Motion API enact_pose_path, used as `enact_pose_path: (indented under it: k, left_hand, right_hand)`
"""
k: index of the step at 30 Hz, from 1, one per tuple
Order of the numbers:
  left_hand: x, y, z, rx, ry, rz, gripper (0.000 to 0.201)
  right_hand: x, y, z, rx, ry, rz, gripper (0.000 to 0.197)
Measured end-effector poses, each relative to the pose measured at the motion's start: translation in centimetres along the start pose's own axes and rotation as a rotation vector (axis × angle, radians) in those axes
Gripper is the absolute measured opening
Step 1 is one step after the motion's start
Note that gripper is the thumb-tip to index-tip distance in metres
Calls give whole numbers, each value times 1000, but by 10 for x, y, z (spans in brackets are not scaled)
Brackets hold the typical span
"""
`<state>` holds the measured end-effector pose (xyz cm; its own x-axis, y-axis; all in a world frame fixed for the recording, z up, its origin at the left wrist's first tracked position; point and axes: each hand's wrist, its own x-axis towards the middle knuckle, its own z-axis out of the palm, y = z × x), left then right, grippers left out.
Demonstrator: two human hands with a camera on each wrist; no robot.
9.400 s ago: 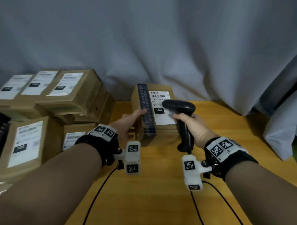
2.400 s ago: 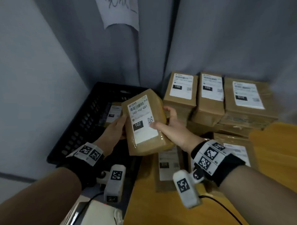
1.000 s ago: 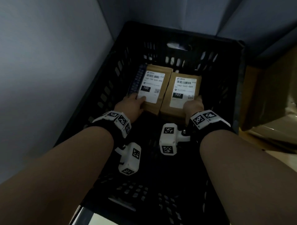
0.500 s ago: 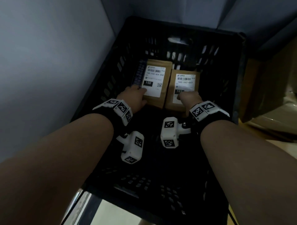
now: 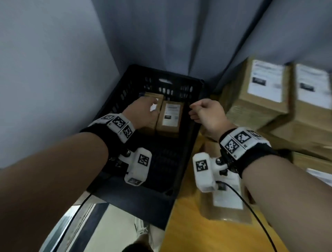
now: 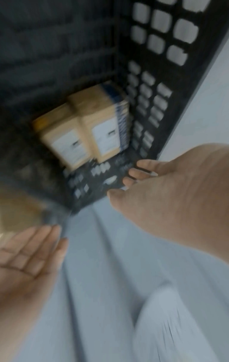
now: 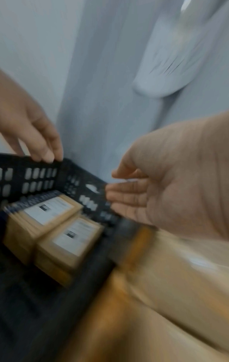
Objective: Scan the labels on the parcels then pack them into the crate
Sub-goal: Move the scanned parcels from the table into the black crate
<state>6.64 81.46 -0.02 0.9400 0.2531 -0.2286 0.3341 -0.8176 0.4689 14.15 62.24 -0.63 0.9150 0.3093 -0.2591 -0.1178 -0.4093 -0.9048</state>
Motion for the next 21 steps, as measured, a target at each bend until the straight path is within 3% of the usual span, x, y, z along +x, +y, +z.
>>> enact_pose_path:
  k: [7,13,15,17,19,21]
  left_hand:
    - [-44,96,18,-88,-50,54,38]
    - [-61,129,63,-75,-174,35,44]
    - [-64,137,78,-84,-207,18,43]
    - [-66,149,90,-98,-225,29,43]
    - [-68,163,101,-114,-249,36,44]
    - [-71,176,111,-132,-274,39,40]
  right_hand:
    - [-78,31,-126,-164,7,88,18]
    - [-112,77,-184,-463,128,135,14]
    - [-121,93,-198,-619,234,180,30]
    - [-131,103,-210,-791,303,299,58]
    - [-139,113,-222,-868,265,519,93]
    - [-145,129,-235,-798,189,686,118]
